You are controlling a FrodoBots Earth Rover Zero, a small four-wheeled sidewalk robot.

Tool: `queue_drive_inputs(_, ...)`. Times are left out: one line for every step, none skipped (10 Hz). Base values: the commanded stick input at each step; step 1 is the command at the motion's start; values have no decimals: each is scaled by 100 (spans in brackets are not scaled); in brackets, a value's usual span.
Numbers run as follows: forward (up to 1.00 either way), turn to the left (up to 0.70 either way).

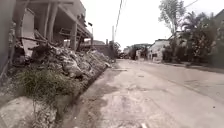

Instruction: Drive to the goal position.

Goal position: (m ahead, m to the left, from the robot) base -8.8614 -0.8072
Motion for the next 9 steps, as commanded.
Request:
queue_drive_inputs(6,0)
queue_drive_inputs(6,0)
queue_drive_inputs(6,0)
queue_drive_inputs(6,0)
queue_drive_inputs(6,0)
queue_drive_inputs(6,0)
queue_drive_inputs(6,0)
queue_drive_inputs(6,0)
queue_drive_inputs(6,0)
